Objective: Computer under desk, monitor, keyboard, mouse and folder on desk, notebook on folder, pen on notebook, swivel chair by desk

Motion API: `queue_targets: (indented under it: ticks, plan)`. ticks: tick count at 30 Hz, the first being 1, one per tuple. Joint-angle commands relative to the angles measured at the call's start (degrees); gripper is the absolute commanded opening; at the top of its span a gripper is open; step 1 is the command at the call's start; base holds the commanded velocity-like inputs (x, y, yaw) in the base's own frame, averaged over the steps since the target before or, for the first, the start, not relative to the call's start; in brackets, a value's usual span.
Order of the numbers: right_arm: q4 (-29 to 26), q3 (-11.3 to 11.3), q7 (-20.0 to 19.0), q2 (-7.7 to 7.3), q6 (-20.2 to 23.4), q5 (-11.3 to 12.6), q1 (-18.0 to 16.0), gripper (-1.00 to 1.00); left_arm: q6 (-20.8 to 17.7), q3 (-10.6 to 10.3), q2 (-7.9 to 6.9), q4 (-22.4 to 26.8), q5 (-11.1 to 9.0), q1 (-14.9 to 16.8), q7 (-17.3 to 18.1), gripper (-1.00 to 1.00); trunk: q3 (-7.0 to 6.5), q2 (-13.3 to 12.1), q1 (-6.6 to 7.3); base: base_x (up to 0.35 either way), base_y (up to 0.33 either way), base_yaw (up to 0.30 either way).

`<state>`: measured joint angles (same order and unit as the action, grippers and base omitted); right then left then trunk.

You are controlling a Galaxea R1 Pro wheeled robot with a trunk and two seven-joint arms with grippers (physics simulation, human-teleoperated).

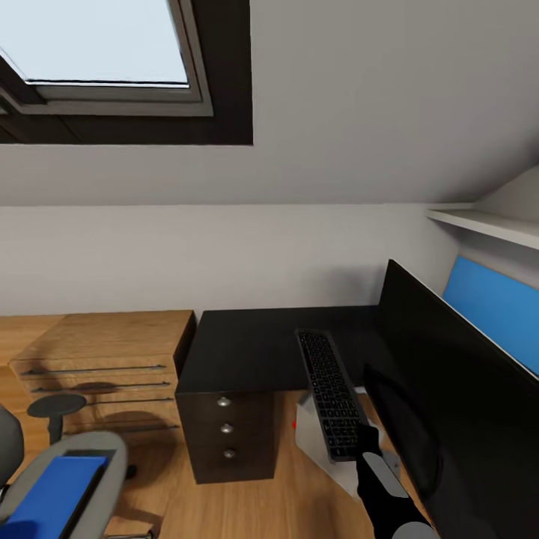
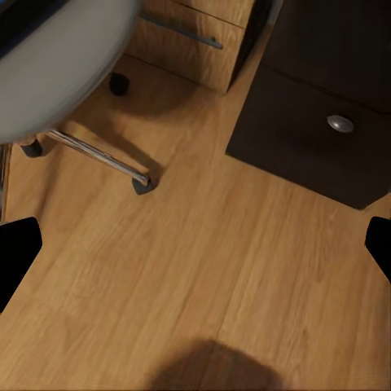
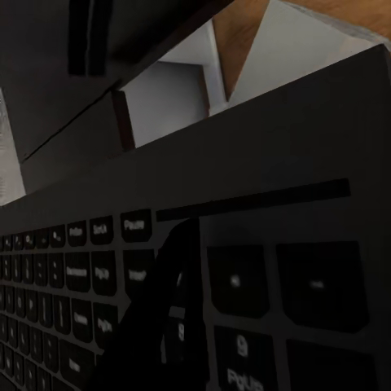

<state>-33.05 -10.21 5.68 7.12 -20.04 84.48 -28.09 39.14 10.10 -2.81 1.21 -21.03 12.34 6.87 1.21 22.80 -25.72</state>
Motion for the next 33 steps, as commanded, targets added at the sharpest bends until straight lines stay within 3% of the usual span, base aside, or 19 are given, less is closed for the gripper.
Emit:
queue_targets:
  ticks: [1, 17, 24, 33]
  plan:
    - [-0.09, -0.09, -0.22, -0.12, -0.22, 0.47, -0.04, -1.0, 0.09, 0.45, -0.01, -0.07, -0.24, 0.06, 0.6, 1.0, 0.13, 0.12, -0.07, 0.273, 0.0, 0.0]
    - [1.1, 0.01, -0.23, -1.61, -0.19, 0.4, -0.04, -1.0, 0.06, 0.45, -0.01, -0.07, -0.24, 0.06, 0.6, 1.0, 0.13, 0.12, -0.07, 0.148, 0.0, 0.0]
    - [1.23, 0.01, -0.2, -1.82, -0.13, 0.42, -0.04, -1.0, 0.06, 0.45, -0.01, -0.07, -0.24, 0.06, 0.6, 1.0, 0.13, 0.12, -0.07, 0.038, 0.0, 0.0]
    - [2.62, -0.06, -0.07, -1.85, 0.07, 0.49, -0.06, -1.0, 0.06, 0.45, -0.01, -0.07, -0.24, 0.06, 0.6, 1.0, 0.13, 0.12, -0.07, 0.241, 0.0, 0.0]
